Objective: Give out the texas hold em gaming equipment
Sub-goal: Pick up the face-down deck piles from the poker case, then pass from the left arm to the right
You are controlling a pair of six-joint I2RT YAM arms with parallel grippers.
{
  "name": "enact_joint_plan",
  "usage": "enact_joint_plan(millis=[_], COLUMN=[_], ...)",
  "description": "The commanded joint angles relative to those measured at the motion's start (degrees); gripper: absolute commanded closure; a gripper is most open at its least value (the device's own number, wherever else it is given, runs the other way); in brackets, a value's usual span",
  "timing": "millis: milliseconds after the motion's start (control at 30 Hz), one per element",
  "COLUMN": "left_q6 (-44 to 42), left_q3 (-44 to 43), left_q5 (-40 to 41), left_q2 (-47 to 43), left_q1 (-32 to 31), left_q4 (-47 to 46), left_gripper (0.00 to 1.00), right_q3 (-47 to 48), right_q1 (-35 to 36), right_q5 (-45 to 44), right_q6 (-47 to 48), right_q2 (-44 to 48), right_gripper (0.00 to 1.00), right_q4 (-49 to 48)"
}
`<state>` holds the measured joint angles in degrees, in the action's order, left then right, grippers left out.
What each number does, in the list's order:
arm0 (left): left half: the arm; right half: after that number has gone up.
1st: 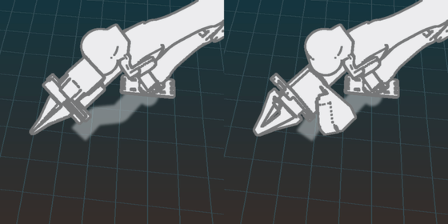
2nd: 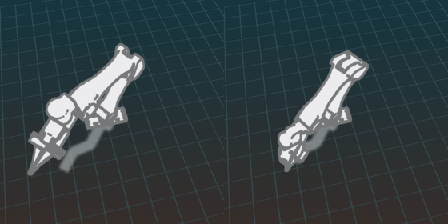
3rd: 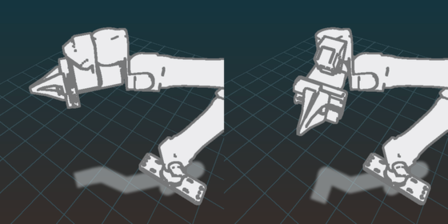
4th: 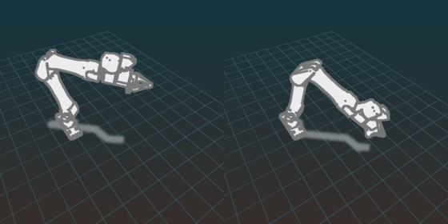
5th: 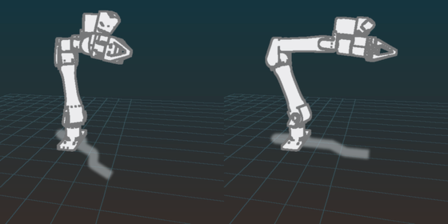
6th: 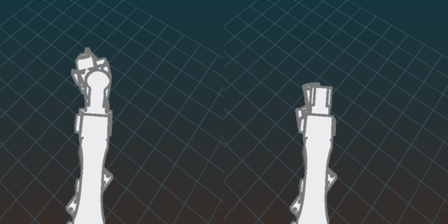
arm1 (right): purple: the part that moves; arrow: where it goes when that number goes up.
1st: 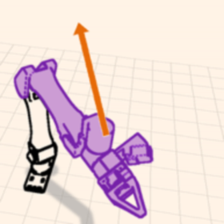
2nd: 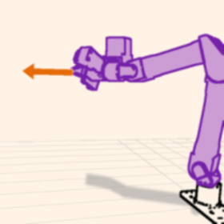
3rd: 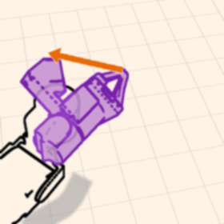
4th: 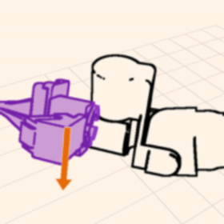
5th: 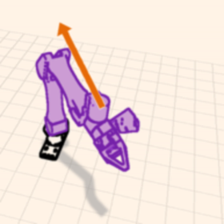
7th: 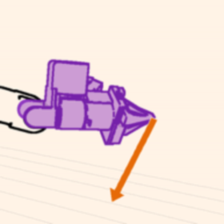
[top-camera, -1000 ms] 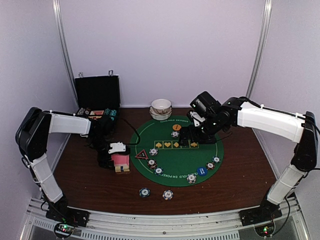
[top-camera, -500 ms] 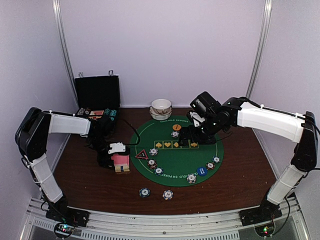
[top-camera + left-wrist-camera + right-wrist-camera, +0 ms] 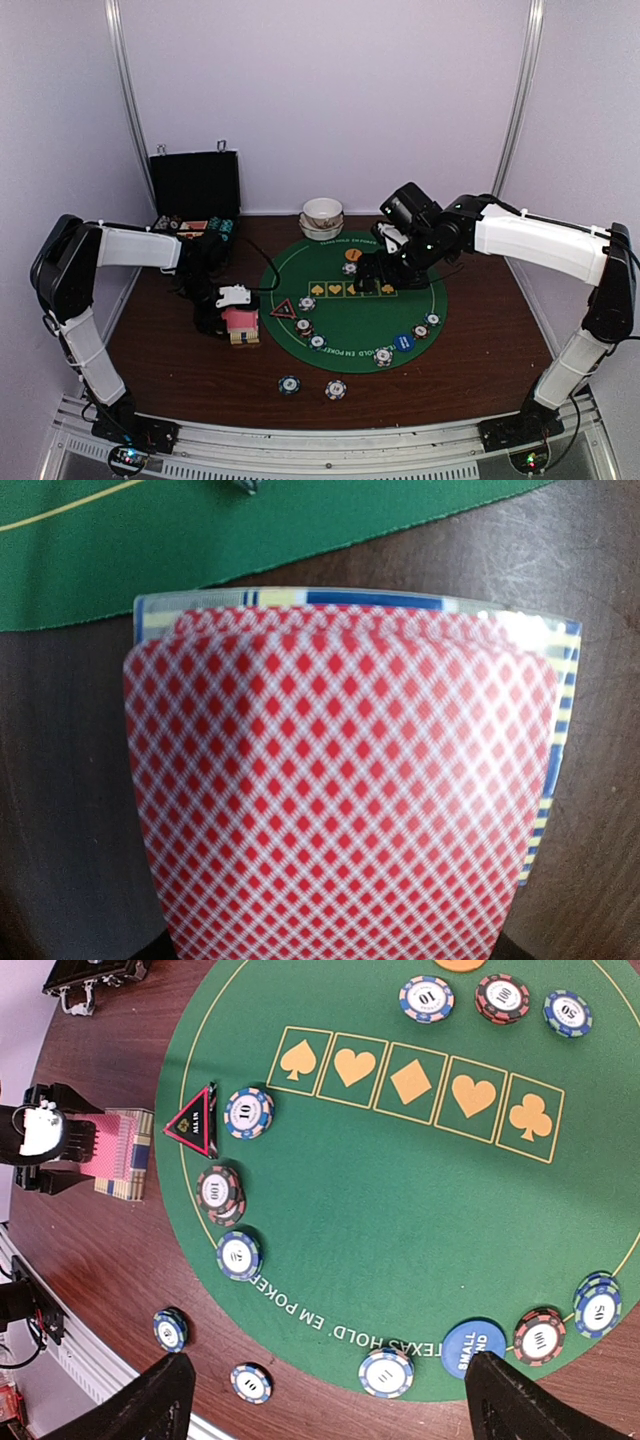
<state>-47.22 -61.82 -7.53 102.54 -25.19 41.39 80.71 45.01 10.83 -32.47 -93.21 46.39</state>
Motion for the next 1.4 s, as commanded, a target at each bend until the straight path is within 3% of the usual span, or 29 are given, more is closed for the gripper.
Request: enact_joint_plan(millis=[0, 400, 733, 900, 1200, 1367], left_q6=[0.64, 1.81, 3.54, 5.23, 8.79, 9.41], left_q3=[-2.91, -6.33, -10.30, -12.76, -18.42, -19.99], left_q5=[-1.08, -4.53, -6.79, -7.43, -10.44, -10.71], left_q2=[-1.51, -5.35, -7.98, -9.93, -10.73, -10.43], left_q1=[-0.21, -0.21, -3.12, -4.94, -6.34, -7.37], left_q4=[4.34, 9.59, 14.22, 15.86, 18.17, 18.84], left_gripper=[1.00, 1.00, 1.00, 1.00, 1.00, 1.00], right_q3=[-0.33, -0.61, -4.26, -1.88, -4.41, -0.91], right_q1=[0.14, -0.06, -0.19, -0.10, 0.35, 1.80], right_q5=[1.72, 2.40, 13.64, 13.84, 26.54, 29.83], right_q6=[-0.60, -2.44, -8.30, -8.40, -19.65, -24.10], right_q2=[0.99, 1.58, 0.11, -1.69, -6.72, -11.75], right_gripper=[0.01, 0.01, 0.00, 0.01, 0.03, 0.06], right_q4=[-2.19, -5.25, -17.42, -18.26, -37.58, -44.45])
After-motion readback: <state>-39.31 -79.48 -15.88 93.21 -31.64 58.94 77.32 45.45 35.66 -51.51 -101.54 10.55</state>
